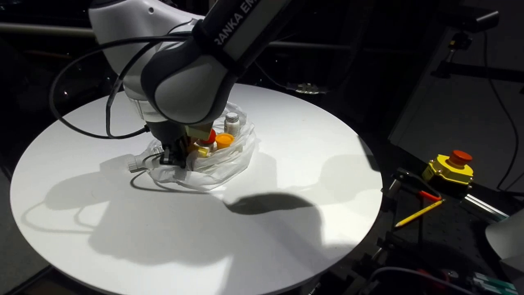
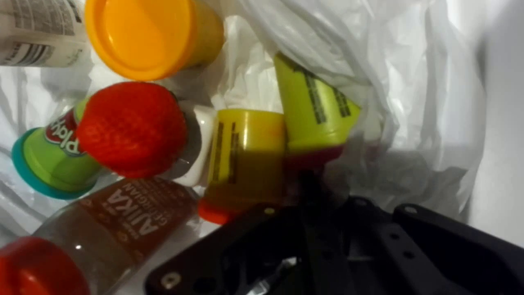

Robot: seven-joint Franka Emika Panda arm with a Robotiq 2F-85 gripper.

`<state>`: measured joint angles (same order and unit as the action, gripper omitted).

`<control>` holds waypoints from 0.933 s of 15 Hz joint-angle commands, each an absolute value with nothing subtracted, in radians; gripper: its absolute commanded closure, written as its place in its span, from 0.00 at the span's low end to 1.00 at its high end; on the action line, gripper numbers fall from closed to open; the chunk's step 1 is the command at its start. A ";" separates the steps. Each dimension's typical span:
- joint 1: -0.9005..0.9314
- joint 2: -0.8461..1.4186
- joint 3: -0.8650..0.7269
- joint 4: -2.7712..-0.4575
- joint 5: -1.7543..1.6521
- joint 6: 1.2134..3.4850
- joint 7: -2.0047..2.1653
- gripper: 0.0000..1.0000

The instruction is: Pick up the bottles and small containers from the table and put them in the plastic bag.

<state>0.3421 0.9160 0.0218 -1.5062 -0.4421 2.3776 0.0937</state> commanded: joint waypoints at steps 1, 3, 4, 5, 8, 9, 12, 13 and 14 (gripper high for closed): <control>0.237 0.830 0.081 -1.623 -0.331 2.539 0.025 0.91; 0.173 0.796 0.130 -1.682 -0.251 2.612 -0.041 0.92; 0.137 0.791 0.158 -1.701 -0.209 2.642 -0.080 0.91; 0.100 0.775 0.191 -1.737 -0.167 2.673 -0.121 0.92; -0.042 0.753 0.320 -1.824 -0.033 2.741 -0.279 0.90; -0.096 0.742 0.371 -1.860 0.013 2.758 -0.336 0.93; -0.258 0.740 0.518 -1.930 0.132 2.775 -0.495 0.91; -0.306 0.749 0.557 -1.939 0.165 2.765 -0.540 0.91; -0.354 0.756 0.597 -1.950 0.198 2.756 -0.585 0.91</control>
